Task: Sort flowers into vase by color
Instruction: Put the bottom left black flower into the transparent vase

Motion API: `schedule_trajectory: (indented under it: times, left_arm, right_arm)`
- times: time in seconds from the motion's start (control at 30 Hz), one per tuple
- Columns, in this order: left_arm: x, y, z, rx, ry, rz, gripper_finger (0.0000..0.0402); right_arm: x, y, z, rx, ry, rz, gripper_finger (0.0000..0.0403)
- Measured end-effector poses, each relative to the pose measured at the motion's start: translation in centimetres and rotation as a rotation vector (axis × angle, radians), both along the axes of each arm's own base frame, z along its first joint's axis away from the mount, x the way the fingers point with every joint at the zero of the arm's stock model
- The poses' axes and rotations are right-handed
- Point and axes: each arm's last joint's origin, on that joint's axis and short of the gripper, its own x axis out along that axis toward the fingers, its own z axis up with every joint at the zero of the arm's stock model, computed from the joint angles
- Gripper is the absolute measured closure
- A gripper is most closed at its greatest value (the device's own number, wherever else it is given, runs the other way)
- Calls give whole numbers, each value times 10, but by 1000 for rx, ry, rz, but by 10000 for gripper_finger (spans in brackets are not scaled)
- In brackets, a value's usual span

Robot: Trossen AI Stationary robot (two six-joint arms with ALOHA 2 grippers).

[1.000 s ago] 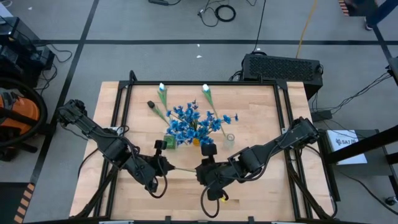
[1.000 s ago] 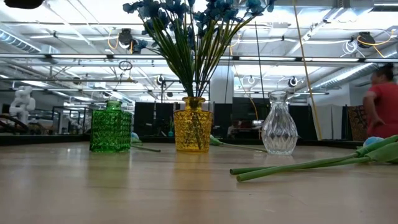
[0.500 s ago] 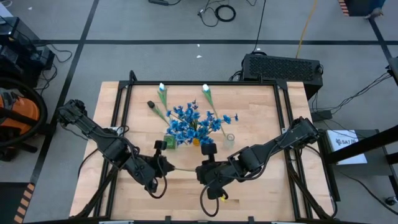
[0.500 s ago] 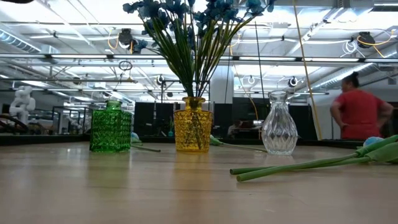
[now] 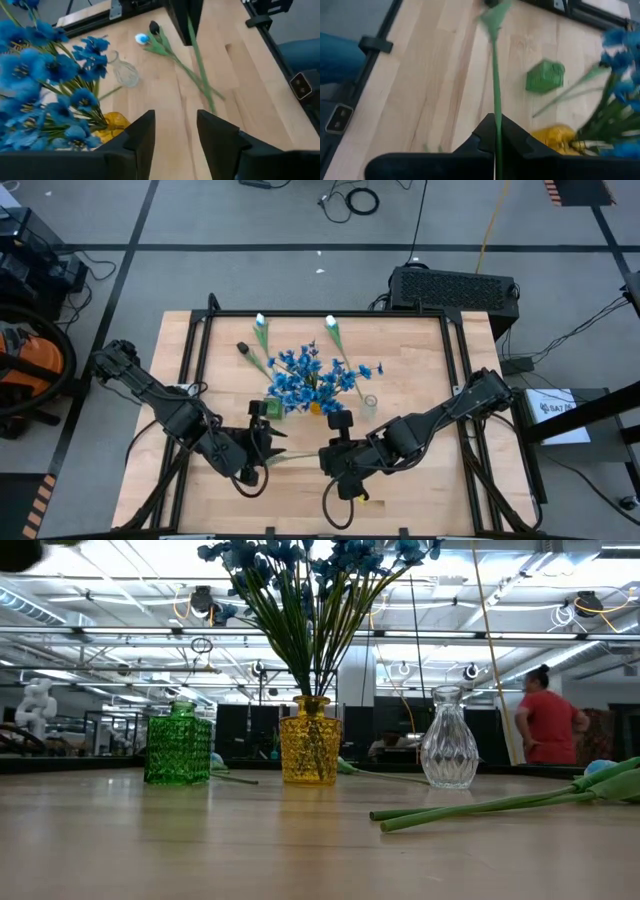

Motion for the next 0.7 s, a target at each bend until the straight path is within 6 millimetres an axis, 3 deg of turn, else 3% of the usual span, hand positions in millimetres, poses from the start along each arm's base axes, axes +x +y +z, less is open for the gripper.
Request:
schedule_trajectory:
  times: [0.13,0.27,0.53,0.7]
  left_arm:
    - [-5,-3,12,15,-48,34,249]
    - [-18,-2,22,22,-115,141,249]
    - [-61,5,36,128,-283,351,249]
    - [-71,2,33,195,-337,368,249]
  right_arm:
    - [-13,0,3,-5,53,-19,402]
    - [-33,12,16,-18,28,-1,403]
    - [-107,51,49,-96,-159,15,403]
    - [-144,57,63,-183,-361,-43,403]
